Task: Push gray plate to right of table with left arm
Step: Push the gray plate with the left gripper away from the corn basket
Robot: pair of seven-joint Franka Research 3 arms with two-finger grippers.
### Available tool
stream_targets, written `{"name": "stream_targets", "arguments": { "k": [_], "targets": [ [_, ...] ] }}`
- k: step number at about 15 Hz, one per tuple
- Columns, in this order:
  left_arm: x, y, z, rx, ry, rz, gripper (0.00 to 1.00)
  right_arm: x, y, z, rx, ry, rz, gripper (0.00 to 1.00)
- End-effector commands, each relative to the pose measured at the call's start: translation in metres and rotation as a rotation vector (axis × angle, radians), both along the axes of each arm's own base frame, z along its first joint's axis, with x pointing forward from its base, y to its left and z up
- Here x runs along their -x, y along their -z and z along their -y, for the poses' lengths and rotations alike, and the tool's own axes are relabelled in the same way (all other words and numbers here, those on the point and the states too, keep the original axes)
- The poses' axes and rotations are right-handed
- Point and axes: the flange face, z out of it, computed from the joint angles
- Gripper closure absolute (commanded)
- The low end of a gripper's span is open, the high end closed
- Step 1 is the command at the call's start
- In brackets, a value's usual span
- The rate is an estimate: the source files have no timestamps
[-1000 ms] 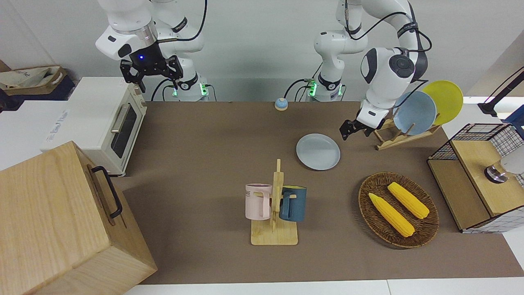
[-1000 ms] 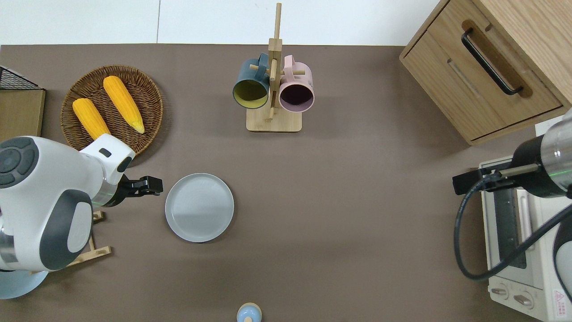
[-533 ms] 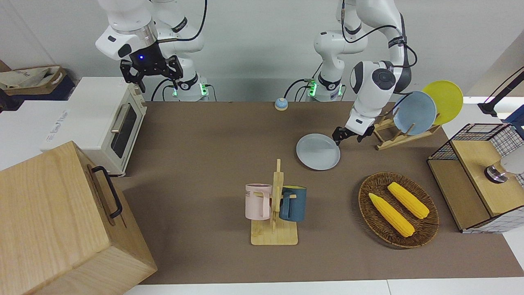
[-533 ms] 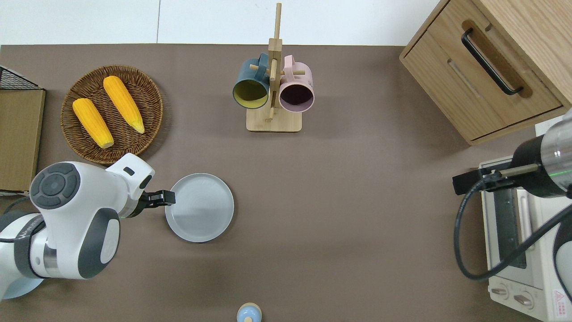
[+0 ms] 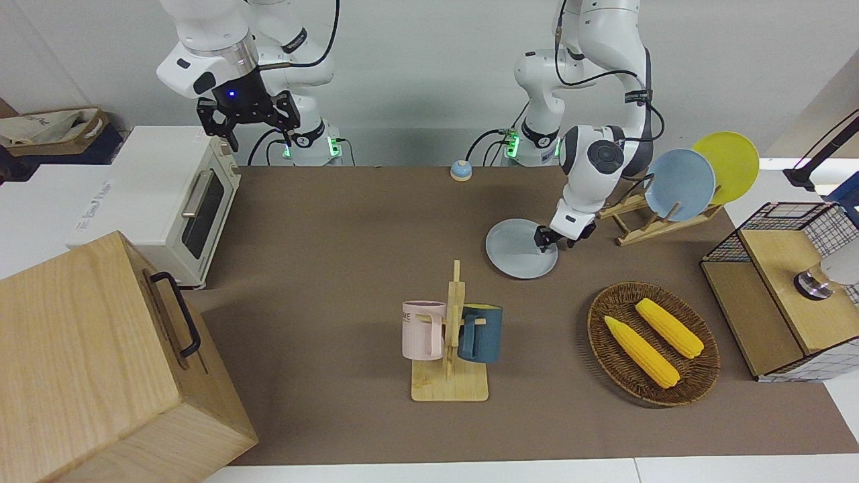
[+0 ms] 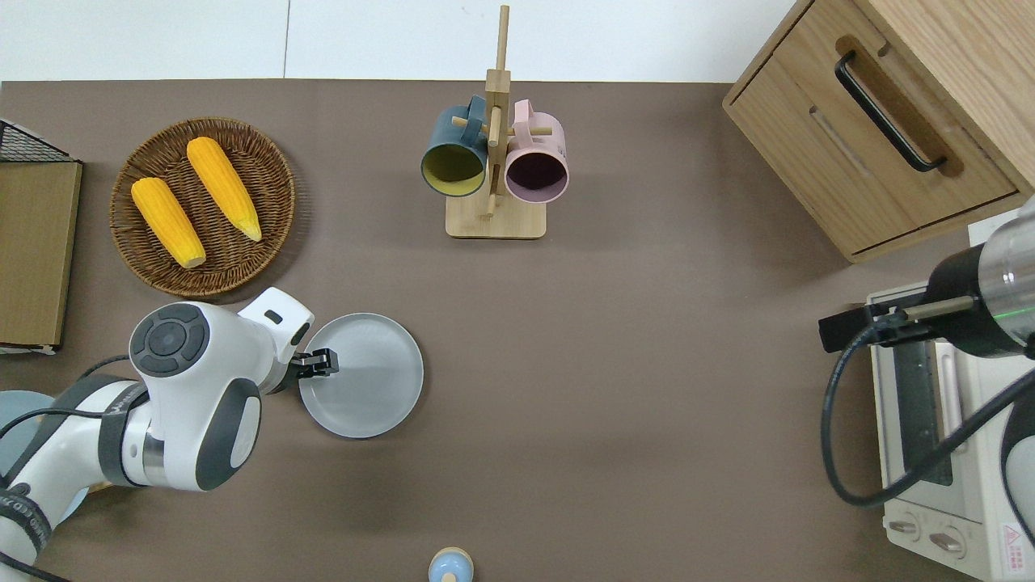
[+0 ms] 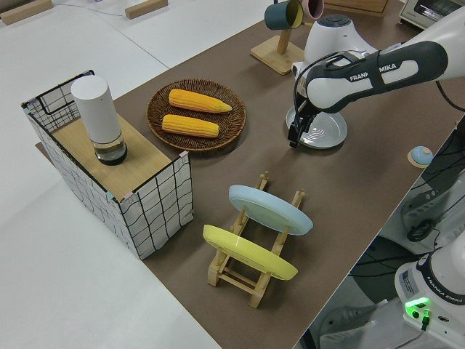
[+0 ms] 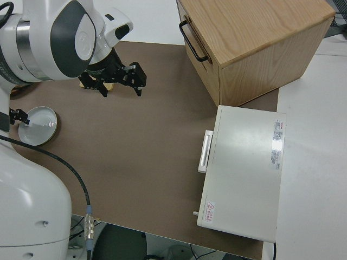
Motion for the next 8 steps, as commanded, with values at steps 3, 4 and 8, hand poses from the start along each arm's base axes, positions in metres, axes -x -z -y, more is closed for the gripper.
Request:
{"name": "stream_targets", "arguments": {
  "k": [3,4,8],
  "targets": [
    [0.0031,0.0036,0.0075,-0.021,-0.045,0.017,1.00,0.0027,-0.0042,0.0012,-0.002,0.015,-0.004,0.017],
    [0.0030,0.0036,0.0075,-0.024,-0.044,0.018,1.00,0.0026,-0.0042,0.0018,-0.004,0.017,-0.005,0.017],
    [0.0030,0.0036,0.0074,-0.029,-0.038,0.019,1.00,0.0026,-0.0042,0.0020,-0.002,0.017,-0.004,0.017]
  ]
}}
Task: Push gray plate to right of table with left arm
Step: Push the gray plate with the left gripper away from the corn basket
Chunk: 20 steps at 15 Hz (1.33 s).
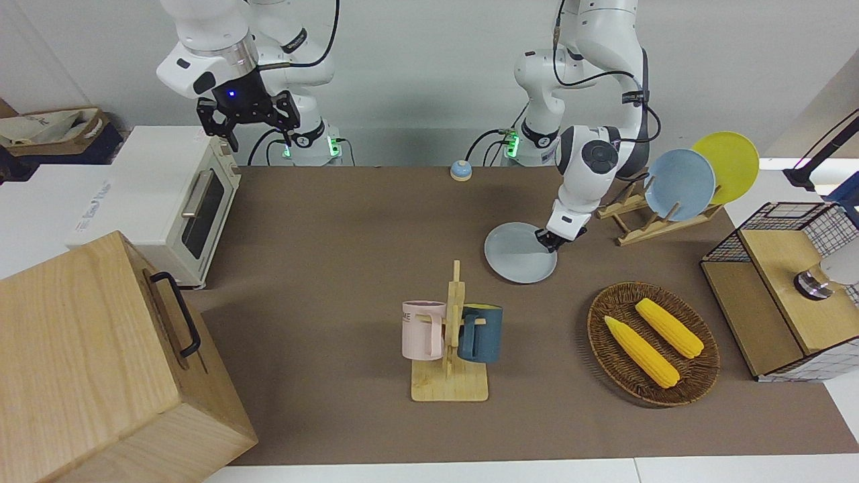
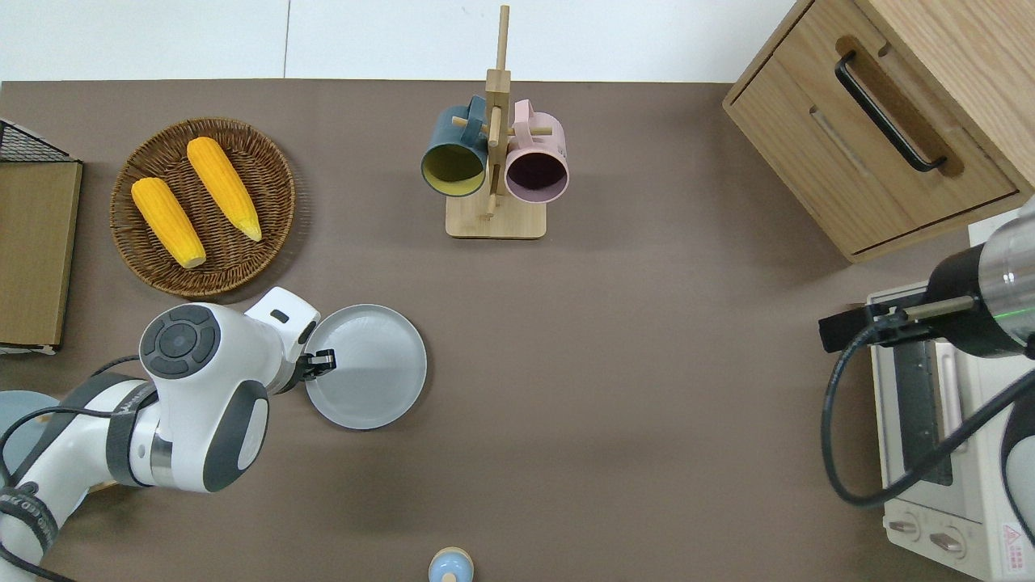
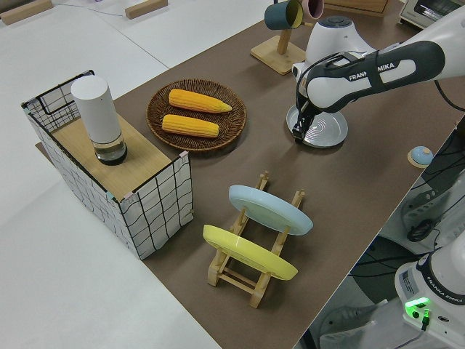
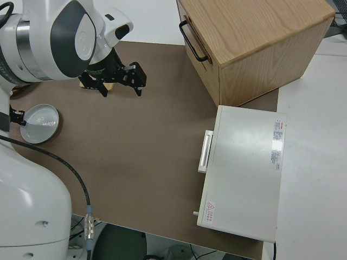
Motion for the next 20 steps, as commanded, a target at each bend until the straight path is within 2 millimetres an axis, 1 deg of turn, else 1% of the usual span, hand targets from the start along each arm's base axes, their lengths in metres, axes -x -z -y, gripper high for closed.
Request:
{"name": "stream_targets", "arguments": {
  "k": [1,4,9,12,15,17,18,19,20],
  "targets": [
    [0.002,0.005,-0.001,-0.023,-0.004,0.010,1.00,0.003,-0.004,0.002,-0.004,0.017,-0.005,0.017],
    [0.002,0.011,0.000,-0.022,-0.002,0.003,1.00,0.003,-0.004,0.002,-0.004,0.017,-0.005,0.017],
    [0.002,0.010,0.003,-0.023,-0.022,0.005,1.00,0.003,-0.004,0.002,-0.002,0.017,-0.004,0.017],
    [0.005,0.007,0.030,-0.025,-0.051,0.015,1.00,0.003,-0.004,0.001,-0.002,0.015,-0.004,0.017],
    [0.014,0.007,0.065,-0.029,-0.080,0.020,1.00,0.003,-0.004,0.002,-0.004,0.017,-0.005,0.017],
    [0.016,0.002,0.086,-0.026,-0.114,0.035,1.00,0.003,-0.004,0.001,-0.002,0.015,-0.004,0.017],
    [0.022,-0.001,0.108,-0.026,-0.130,0.042,1.00,0.003,-0.004,0.002,-0.004,0.017,-0.005,0.017],
    [0.030,0.004,0.127,-0.037,-0.144,0.040,1.00,0.003,-0.004,0.001,-0.004,0.015,-0.005,0.017],
    [0.036,0.005,0.139,-0.051,-0.150,0.046,1.00,0.003,-0.004,0.002,-0.002,0.017,-0.004,0.017]
  ]
}}
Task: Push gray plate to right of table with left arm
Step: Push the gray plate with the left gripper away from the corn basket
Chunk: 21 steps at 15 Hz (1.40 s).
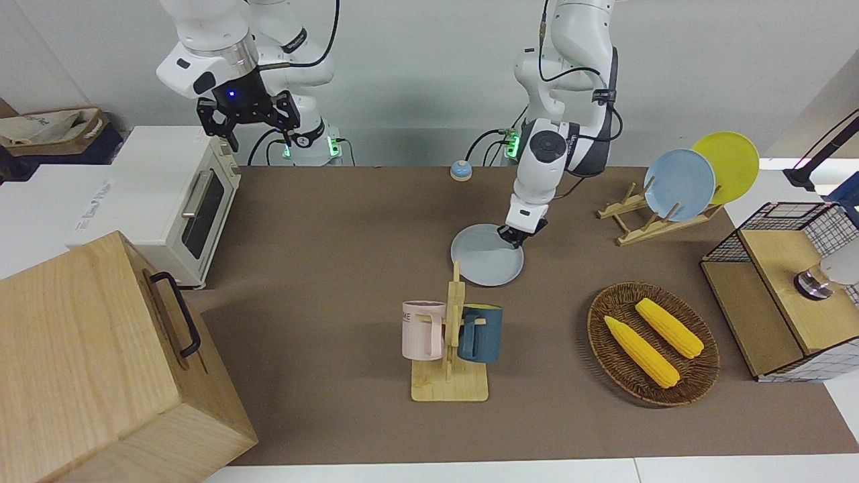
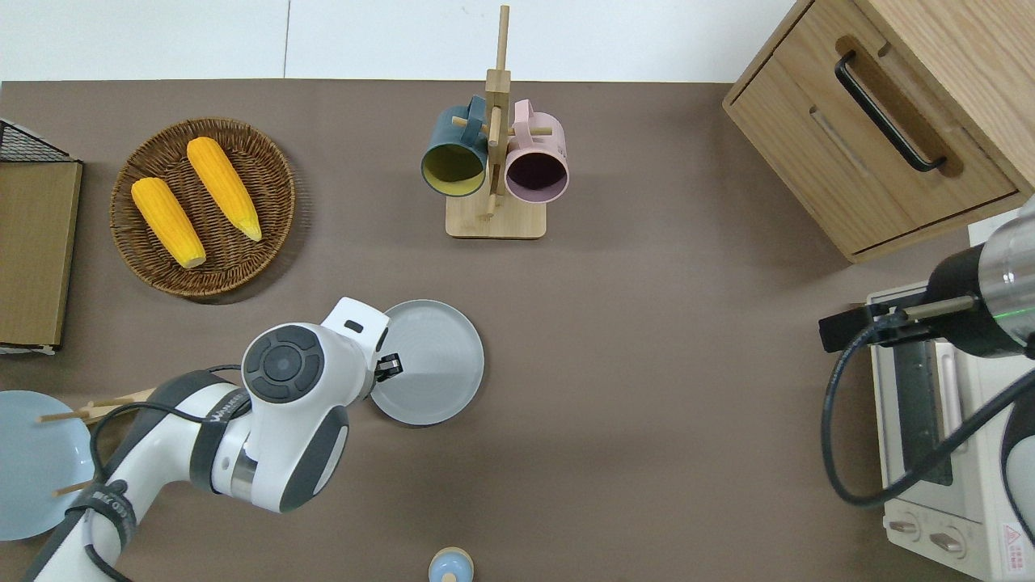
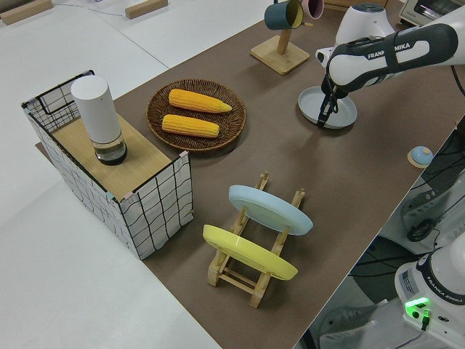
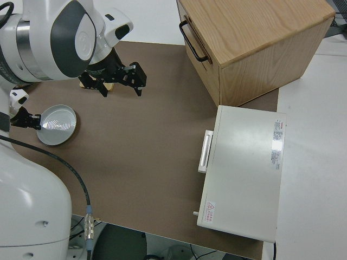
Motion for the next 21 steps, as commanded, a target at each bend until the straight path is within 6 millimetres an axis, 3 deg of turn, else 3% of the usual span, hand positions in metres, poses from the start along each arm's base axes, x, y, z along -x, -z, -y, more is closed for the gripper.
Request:
{"name": "stream_targets", "arguments": {
  "k": [1,11,17,21],
  "targets": [
    [0.019,0.011,0.051,-0.048,-0.036,0.019,1.00,0.003,-0.004,0.001,-0.004,0.015,-0.005,0.017],
    [0.082,0.022,0.185,-0.093,-0.098,0.054,1.00,0.003,-0.004,0.001,-0.002,0.015,-0.004,0.017],
    [0.108,0.004,0.225,-0.123,-0.100,0.044,1.00,0.003,-0.004,0.002,-0.004,0.017,-0.005,0.017],
    [0.119,0.002,0.236,-0.120,-0.084,0.045,1.00,0.003,-0.004,0.002,-0.004,0.017,-0.005,0.017]
  ]
}}
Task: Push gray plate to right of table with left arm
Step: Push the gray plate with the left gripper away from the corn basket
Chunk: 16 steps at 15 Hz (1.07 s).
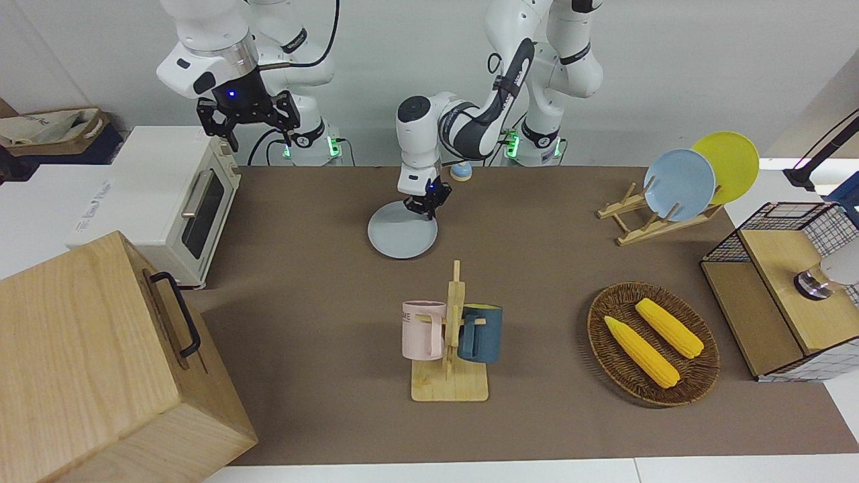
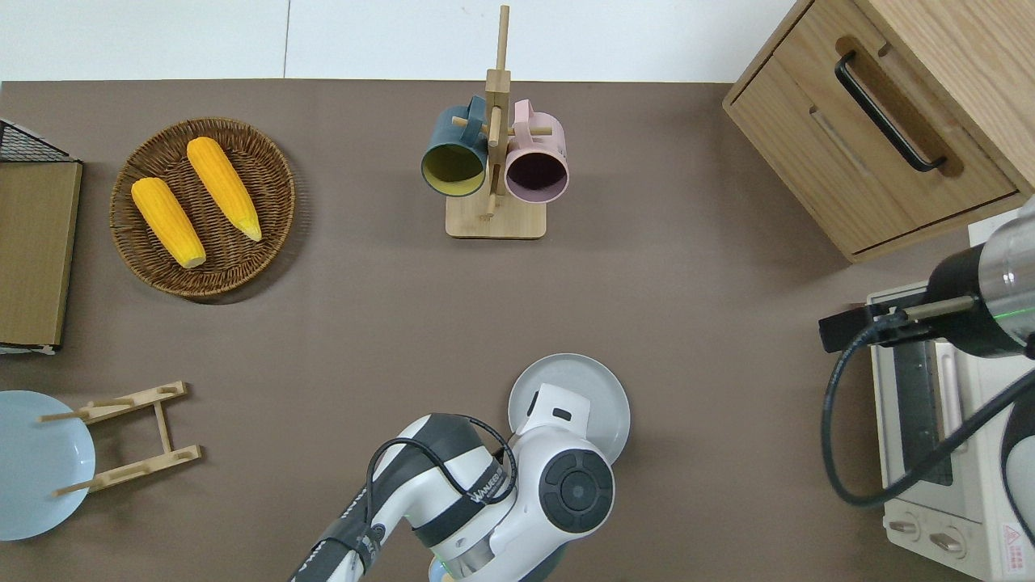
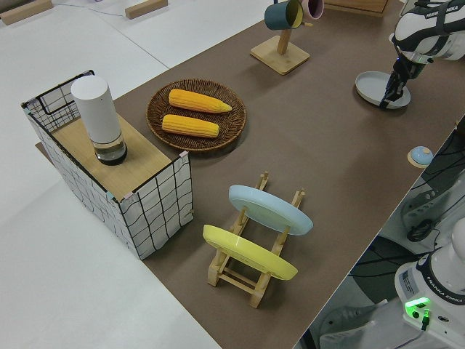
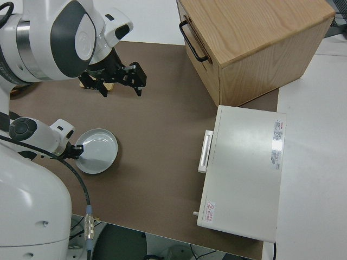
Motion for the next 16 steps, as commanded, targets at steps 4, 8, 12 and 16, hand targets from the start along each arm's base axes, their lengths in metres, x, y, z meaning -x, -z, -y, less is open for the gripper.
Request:
{"name": "stream_targets", "arguments": {
  "k": [4,8,12,16],
  "targets": [
    [0.001,0.003,0.005,-0.059,0.033,0.004,0.13,0.003,-0.004,0.001,-0.004,0.015,-0.005,0.017],
    [-0.007,-0.006,0.003,-0.060,0.030,0.013,0.00,0.003,-0.004,0.001,-0.002,0.015,-0.004,0.017],
    [-0.012,-0.021,0.002,-0.075,0.030,0.010,0.00,0.003,-0.004,0.001,-0.004,0.015,-0.005,0.017],
    [-0.032,-0.057,-0.022,-0.088,0.068,-0.010,0.00,0.003,-0.004,0.002,-0.004,0.017,-0.005,0.017]
  ]
}}
